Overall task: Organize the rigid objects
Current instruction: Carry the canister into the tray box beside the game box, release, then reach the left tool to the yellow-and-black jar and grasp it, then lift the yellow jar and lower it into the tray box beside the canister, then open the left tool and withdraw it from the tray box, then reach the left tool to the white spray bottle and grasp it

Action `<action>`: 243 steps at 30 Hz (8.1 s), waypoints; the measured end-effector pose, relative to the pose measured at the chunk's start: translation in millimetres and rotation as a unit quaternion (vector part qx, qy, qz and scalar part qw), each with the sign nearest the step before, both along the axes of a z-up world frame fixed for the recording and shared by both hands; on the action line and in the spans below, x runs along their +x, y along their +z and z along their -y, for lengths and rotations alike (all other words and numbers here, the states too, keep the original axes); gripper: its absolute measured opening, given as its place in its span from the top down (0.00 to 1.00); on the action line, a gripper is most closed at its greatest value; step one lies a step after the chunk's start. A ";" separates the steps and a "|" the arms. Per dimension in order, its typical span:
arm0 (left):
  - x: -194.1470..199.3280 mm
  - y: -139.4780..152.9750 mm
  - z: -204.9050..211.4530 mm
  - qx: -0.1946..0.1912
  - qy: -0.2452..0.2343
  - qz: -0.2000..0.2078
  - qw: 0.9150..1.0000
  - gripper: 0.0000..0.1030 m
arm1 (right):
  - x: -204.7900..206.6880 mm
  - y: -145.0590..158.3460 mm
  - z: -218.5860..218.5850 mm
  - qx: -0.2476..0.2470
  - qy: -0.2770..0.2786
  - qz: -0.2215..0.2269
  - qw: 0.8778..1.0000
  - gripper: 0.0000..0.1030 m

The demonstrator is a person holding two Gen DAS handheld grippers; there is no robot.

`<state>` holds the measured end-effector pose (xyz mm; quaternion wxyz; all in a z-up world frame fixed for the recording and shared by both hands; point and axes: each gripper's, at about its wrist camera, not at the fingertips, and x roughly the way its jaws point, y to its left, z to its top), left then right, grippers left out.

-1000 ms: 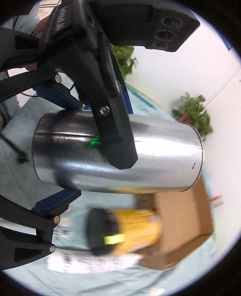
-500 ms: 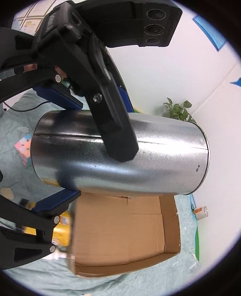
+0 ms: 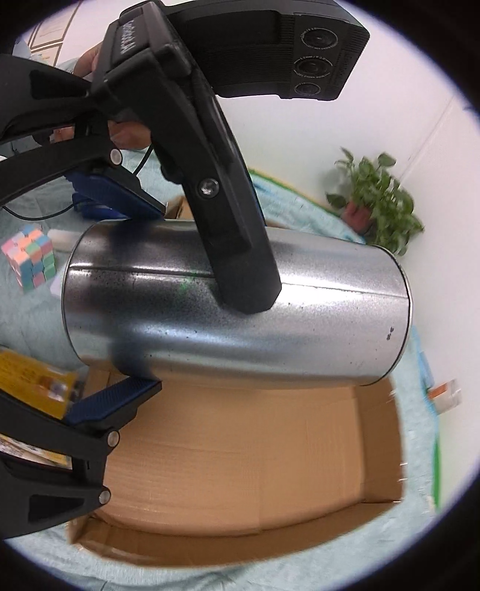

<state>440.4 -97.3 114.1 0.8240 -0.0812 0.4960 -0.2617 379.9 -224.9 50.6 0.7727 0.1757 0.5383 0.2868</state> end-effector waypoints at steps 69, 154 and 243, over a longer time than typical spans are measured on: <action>-247.4 -63.1 -57.4 0.050 0.121 0.111 0.985 0.00 | -156.1 -30.3 63.2 -0.103 -0.172 0.103 0.974 0.14; -6.1 -41.7 50.8 -0.054 -0.005 -0.117 0.992 0.23 | -3.7 -13.5 61.1 -0.080 -0.014 0.018 0.997 0.20; -215.4 -172.5 116.5 -0.032 -0.091 -0.174 0.980 0.54 | -220.3 -95.1 101.6 -0.104 -0.098 0.035 0.989 0.49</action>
